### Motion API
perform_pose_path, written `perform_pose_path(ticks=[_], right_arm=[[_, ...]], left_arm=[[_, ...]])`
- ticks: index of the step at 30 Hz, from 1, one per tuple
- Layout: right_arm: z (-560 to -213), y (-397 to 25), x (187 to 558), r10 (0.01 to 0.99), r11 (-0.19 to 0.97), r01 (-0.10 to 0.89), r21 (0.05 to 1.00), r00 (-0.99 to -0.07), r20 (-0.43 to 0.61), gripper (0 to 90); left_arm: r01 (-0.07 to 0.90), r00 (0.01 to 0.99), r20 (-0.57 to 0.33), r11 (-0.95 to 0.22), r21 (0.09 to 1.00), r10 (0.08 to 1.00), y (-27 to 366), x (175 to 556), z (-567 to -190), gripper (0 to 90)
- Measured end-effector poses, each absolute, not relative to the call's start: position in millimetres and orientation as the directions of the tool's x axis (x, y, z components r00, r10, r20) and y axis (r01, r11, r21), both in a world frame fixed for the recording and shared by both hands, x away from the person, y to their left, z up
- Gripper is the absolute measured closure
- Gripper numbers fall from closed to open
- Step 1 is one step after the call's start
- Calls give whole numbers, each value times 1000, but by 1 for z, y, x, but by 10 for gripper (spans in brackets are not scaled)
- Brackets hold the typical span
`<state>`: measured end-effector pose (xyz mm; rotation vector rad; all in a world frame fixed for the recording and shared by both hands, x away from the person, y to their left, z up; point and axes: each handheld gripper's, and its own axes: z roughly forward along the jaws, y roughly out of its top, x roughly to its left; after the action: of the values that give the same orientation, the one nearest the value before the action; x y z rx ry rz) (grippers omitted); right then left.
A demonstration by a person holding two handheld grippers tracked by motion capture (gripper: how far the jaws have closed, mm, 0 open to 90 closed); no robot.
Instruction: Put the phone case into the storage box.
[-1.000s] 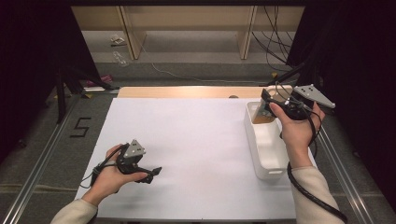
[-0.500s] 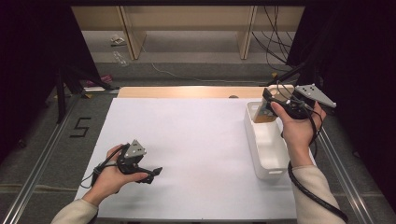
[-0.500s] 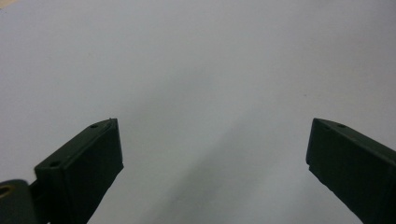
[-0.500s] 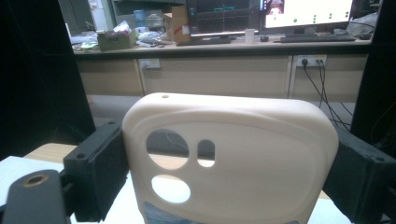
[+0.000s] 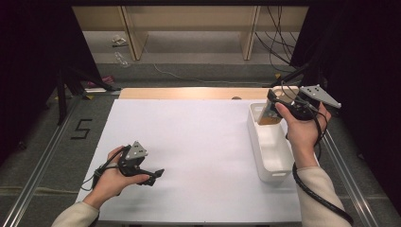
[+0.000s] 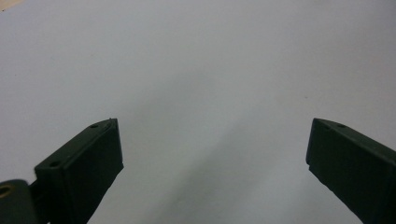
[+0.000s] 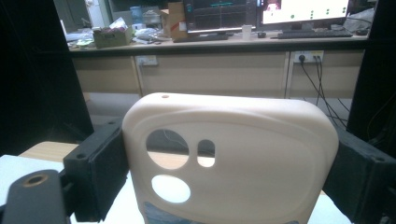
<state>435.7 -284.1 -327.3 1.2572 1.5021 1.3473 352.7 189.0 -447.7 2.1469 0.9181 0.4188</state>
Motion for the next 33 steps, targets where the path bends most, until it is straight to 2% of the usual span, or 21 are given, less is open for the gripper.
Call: perform_pose_path(ticks=[33], right_arm=[[-327,-282,453,967,-40,214,976,-237,91,125]], left_arm=[[480,686,4,-457,749,728,188,354,-447,32]])
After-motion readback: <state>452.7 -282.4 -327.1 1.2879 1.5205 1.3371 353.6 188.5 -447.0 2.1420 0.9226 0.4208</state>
